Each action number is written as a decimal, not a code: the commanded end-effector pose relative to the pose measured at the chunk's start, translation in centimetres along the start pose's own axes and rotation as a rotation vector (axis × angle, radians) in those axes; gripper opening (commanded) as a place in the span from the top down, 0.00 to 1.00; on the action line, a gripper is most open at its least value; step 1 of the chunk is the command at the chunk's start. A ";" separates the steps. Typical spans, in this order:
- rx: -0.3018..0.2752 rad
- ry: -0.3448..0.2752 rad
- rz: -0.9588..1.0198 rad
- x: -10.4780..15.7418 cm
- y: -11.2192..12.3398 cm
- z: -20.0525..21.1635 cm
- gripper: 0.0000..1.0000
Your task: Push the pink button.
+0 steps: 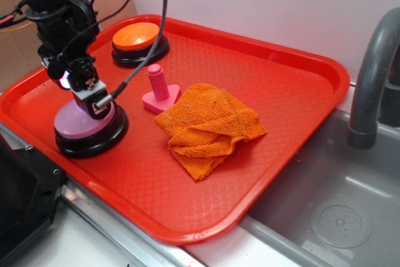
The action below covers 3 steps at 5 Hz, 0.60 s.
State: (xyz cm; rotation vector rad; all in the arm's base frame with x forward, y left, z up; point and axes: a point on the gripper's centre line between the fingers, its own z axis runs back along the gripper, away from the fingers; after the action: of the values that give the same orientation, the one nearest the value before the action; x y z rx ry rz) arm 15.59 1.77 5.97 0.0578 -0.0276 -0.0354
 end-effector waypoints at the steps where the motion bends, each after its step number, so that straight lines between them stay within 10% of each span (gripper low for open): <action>1: -0.003 -0.014 -0.005 0.9 -0.1 0.2 0.00; 3: -0.046 0.035 0.001 1.2 0.1 -0.8 0.00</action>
State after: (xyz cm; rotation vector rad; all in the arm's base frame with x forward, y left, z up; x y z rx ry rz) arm 16.27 1.58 4.96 0.0084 0.0255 -0.0392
